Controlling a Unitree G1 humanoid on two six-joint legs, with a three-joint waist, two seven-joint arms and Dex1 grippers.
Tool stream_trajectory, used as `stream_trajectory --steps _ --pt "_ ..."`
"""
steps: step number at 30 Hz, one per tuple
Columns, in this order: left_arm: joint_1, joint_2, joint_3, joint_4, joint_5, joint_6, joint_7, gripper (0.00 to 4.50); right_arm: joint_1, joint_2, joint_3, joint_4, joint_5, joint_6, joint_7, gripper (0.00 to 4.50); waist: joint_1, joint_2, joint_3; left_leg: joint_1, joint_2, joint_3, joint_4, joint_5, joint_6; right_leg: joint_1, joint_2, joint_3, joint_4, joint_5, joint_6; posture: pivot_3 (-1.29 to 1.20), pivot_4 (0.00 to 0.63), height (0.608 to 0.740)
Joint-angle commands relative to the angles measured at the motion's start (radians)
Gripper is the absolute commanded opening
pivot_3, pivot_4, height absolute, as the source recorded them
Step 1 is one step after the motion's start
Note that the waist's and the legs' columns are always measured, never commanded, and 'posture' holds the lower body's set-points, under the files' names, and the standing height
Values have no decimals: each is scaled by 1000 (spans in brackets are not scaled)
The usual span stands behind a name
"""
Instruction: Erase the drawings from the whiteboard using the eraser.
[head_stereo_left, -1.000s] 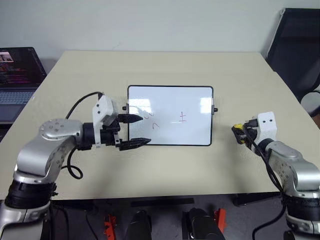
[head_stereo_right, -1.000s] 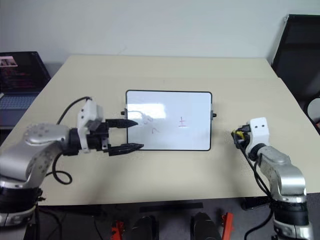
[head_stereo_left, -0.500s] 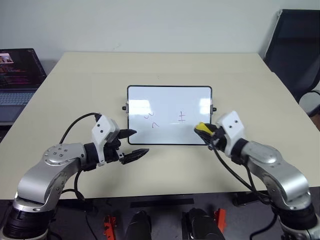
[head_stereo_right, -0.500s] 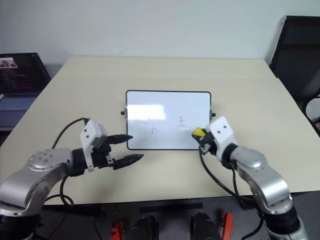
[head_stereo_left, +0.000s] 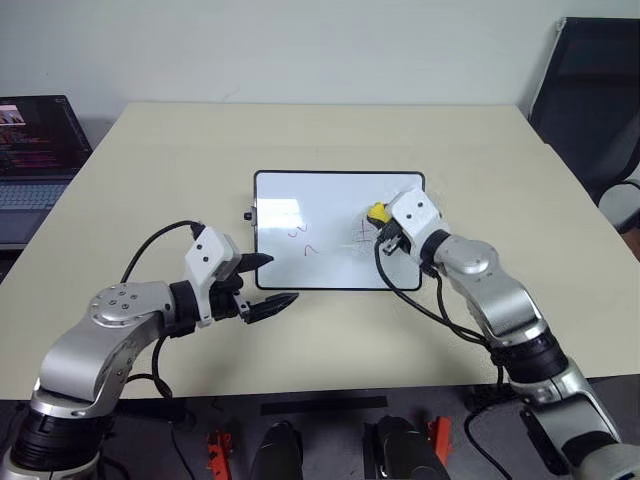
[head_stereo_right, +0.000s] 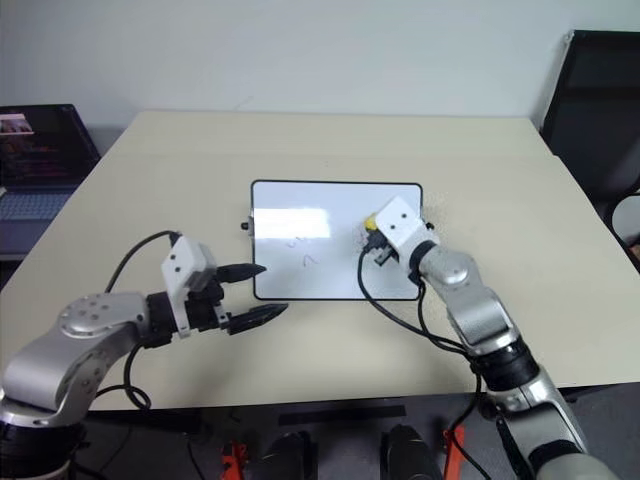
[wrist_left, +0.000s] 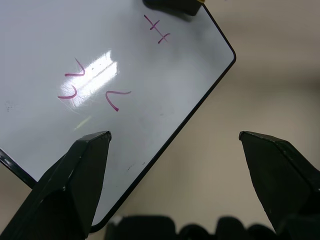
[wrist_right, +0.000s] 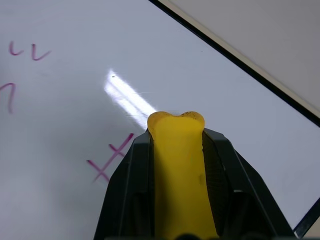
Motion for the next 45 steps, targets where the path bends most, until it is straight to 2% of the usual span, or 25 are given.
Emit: stream_trajectory --steps 1,7,12,15,20,26,29,32,34,43,45 --pt "-20 2 6 -12 4 -25 -4 4500 12 -29 59 -8 -37 -22 90 987 0 0 0 0 0 0 0 0 0 0 0 0 0 0 0 0 150 740" --pt "-53 -17 7 3 13 -27 17 4500 25 -86 122 -22 -92 -7 198 986 1 0 0 3 0 0 1 0 0 2 0 0 1 1 -1 0 150 740" --pt "-70 -20 -7 -8 6 -11 26 4500 -46 -39 85 65 -187 -112 81 986 -1 0 0 4 0 0 1 2 2 3 0 1 1 2 -3 0 150 740" --pt "-71 -21 -14 -13 1 -4 30 4500 -76 0 65 100 -190 -135 59 986 -2 0 0 4 0 1 1 4 4 2 0 2 1 4 -5 0 150 740" --pt "-70 -23 -13 -18 -1 4 32 4500 -51 10 95 94 -192 -117 130 986 -1 0 0 4 0 1 1 4 5 2 0 2 0 7 -1 0 150 740" --pt "-71 -20 -7 -16 -2 10 31 4500 17 -43 117 27 -178 -27 271 986 0 0 0 4 0 1 0 4 4 2 0 1 0 7 -1 0 150 740" --pt "-69 -19 -6 -16 -5 11 27 4500 16 -44 96 33 -200 -45 253 986 0 -1 0 5 0 1 1 4 5 3 0 2 0 6 -3 0 150 740" --pt "-65 -14 -8 -17 -12 16 15 4500 -24 -18 37 90 -250 -96 106 986 0 0 0 5 0 1 1 5 6 3 0 2 0 6 -7 0 150 740" --pt "-62 -12 -8 -19 -15 18 9 4500 -26 -18 26 101 -254 -105 83 986 0 0 0 5 0 2 1 6 7 2 0 2 0 8 -7 0 150 740" --pt "-53 -10 -6 -20 -11 18 -4 4500 79 -82 120 -13 -211 -1 322 986 2 -2 -1 5 0 2 1 7 7 3 0 2 -1 8 -7 0 150 740" --pt "-50 -9 -6 -21 -10 18 -6 4500 79 -85 117 -23 -215 -1 332 986 1 -2 -1 5 0 2 1 7 7 3 0 2 -1 8 -7 0 150 740"
